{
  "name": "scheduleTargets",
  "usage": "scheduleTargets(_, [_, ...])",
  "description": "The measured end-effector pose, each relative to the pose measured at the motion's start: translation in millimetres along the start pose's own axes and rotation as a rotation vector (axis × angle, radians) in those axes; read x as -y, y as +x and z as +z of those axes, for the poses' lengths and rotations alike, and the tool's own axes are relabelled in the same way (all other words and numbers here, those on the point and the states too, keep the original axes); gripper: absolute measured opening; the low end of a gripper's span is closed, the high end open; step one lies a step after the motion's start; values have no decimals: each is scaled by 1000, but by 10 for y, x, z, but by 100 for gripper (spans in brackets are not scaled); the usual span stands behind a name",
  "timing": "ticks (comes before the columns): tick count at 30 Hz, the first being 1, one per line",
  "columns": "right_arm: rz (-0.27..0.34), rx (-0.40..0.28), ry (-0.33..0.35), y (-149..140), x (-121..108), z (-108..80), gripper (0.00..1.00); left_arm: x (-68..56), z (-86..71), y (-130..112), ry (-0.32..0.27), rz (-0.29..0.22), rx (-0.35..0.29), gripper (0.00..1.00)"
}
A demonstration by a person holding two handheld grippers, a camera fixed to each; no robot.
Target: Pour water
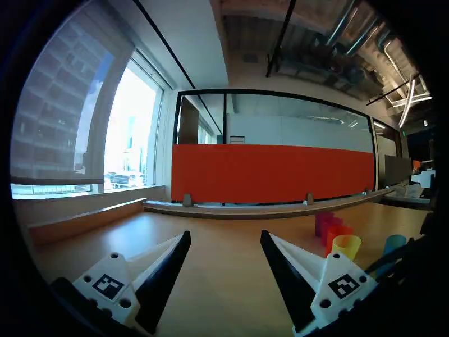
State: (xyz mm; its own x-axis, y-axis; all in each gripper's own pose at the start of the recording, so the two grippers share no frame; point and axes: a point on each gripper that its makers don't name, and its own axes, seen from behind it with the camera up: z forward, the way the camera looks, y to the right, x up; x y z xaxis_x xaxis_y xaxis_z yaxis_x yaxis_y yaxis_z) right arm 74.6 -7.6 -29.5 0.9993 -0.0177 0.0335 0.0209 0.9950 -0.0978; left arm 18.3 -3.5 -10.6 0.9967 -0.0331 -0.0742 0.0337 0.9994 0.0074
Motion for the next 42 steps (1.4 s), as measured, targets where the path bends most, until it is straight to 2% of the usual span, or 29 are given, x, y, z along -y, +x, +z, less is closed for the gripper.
scheduleTargets(18, [1,-9,-2,70,-30,-16,99,-97,62,-200,-17,18,44,92])
scheduleTargets(27, [-3,-12,2,63,-33,-29,99,-105,84,-246,-18,21,62,92])
scheduleTargets(42, [-10,-30,-4,58,-188,-83,100,-115,84,-265,-19,24,63,92])
